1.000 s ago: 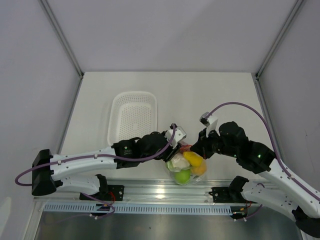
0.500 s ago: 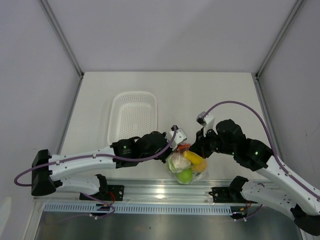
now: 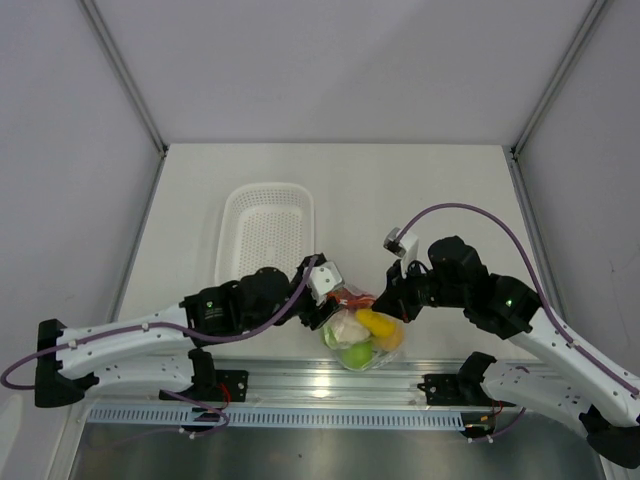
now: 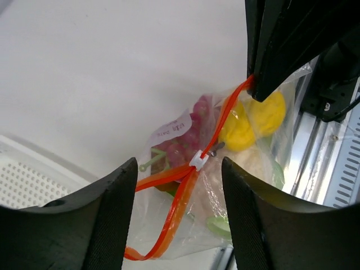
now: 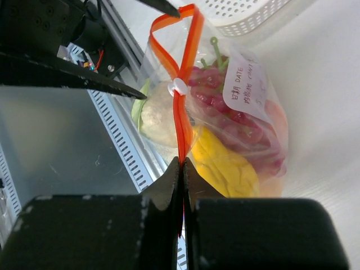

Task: Place the food in the zip-top bag and seal the zipper
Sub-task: Zip the zipper food storage bag at the center of the board.

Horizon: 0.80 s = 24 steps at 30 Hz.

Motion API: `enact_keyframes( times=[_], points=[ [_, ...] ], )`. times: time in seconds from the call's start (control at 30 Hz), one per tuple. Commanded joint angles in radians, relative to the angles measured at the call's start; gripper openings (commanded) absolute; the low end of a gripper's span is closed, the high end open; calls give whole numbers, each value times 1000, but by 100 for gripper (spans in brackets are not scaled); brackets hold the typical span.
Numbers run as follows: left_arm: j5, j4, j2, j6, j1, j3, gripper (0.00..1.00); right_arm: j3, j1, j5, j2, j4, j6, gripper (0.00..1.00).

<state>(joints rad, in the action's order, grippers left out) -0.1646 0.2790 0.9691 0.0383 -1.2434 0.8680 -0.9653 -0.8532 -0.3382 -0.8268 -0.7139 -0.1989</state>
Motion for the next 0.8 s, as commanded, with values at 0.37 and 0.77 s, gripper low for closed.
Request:
enact_keyframes(
  times=[0.37,0.77],
  points=[
    [157,-305,-102,189,12,-211,62,-58,16,-134,-2,39,49,0],
    [131,-382,-139,287,25,-284,57,-52,26,-162,8,31,64,0]
  ],
)
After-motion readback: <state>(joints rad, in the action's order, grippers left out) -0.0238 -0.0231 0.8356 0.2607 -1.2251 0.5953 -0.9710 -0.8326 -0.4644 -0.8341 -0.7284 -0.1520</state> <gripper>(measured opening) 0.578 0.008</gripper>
